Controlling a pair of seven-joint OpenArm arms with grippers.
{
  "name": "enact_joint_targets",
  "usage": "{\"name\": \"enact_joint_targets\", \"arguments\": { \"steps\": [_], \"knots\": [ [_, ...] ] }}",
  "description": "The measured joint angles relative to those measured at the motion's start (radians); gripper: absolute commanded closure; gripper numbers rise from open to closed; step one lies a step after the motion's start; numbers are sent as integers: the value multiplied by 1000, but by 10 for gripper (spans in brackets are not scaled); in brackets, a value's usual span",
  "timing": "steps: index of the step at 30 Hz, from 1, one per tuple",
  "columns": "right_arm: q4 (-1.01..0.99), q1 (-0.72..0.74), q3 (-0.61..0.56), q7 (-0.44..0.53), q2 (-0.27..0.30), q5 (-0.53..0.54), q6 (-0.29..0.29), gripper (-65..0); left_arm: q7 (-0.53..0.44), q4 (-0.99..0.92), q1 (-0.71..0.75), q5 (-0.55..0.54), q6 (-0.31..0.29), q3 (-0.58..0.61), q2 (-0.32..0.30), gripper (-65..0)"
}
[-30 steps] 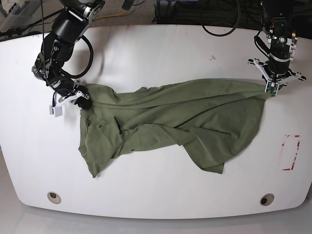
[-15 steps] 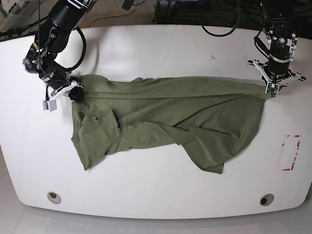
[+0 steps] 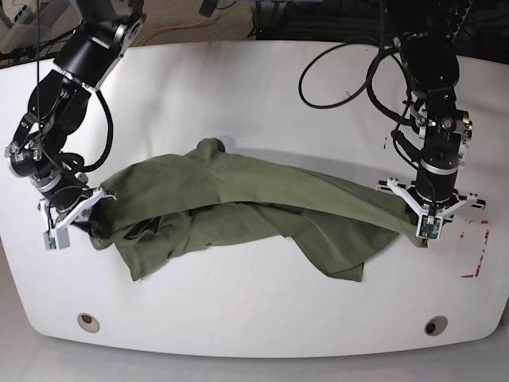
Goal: Fold the T-shirt properly
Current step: 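Lift the shirt with both grippers and swing it up off the table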
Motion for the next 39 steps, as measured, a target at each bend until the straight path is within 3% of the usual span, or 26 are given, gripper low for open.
{"name": "enact_joint_targets", "arguments": {
  "steps": [11,16,19,31,36,39],
  "knots": [
    [-168,343,-178,-6,139,-2,7,0,18,1,-253,-1,0,11,-14,0],
    [-250,517,-283,-7,178,8,15,0,27,2,-365,-8,-7,16,-77,0],
    [-290,618,-343,-5,183,11,14,0,95,1,-448,-1,-4,15,-110,0],
    [-386,982,-513,-16,187,24,14,0,107,-30,-779,-12,-15,18,-240,0],
    [-378,995,-503,-71,193,26,76,0,113,-32,-782,-4,-72,26,-254,0],
    [-376,925,-470,-112,191,28,90,0,190,-22,-746,-13,-114,31,-246,0]
  ]
}}
